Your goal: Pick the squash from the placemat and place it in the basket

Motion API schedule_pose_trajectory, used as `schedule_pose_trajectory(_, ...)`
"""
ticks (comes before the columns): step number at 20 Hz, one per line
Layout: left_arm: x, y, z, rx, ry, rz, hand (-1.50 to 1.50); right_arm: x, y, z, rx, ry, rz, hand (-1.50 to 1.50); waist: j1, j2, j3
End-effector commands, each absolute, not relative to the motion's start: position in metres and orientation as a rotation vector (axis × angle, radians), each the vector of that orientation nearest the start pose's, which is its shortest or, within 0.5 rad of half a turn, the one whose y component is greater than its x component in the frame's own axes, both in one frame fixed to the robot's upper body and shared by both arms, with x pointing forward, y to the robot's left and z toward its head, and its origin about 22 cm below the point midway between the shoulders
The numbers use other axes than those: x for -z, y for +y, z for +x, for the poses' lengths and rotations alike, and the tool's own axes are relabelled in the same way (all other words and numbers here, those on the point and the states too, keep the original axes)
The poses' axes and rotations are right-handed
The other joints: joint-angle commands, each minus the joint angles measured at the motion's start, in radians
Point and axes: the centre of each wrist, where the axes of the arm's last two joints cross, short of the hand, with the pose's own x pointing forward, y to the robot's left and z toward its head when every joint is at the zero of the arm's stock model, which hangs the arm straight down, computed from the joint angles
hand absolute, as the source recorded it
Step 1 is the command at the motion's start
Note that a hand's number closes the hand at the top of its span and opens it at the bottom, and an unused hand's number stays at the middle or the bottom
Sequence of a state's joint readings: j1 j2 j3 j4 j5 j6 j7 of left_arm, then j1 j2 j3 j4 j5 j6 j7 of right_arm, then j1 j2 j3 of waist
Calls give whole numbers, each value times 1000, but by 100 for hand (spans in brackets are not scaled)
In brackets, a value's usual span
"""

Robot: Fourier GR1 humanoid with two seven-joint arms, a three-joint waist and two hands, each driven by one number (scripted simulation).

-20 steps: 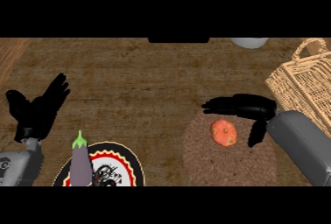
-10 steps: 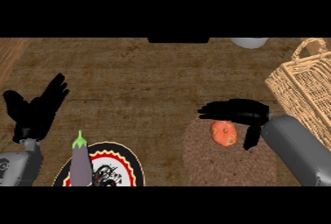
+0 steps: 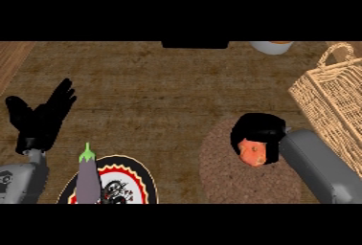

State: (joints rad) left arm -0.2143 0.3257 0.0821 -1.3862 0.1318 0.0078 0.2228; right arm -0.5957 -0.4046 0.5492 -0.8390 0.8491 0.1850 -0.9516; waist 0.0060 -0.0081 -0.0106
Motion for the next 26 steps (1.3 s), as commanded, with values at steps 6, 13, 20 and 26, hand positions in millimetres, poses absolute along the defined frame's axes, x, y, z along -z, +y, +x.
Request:
schedule_pose_trajectory(6, -39, 314, 295, 75, -1382, 204, 0, 17, -212, 358, -1820, -1539, 19, 150, -7, 6, 10)
schedule_pose_trajectory(13, -34, 322, 289, 24, -1364, 234, 0, 32, -266, 362, -1036, -1230, -467, 150, -81, 0, 3)
schedule_pose_trajectory(20, -35, 313, 291, 52, -1373, 209, 0, -10, -174, 395, -313, -1295, -649, 150, -18, -5, 8)
schedule_pose_trajectory(26, -43, 301, 301, 94, -1391, 165, 0, -87, -119, 423, 45, -1461, -961, 150, 31, 0, 4)
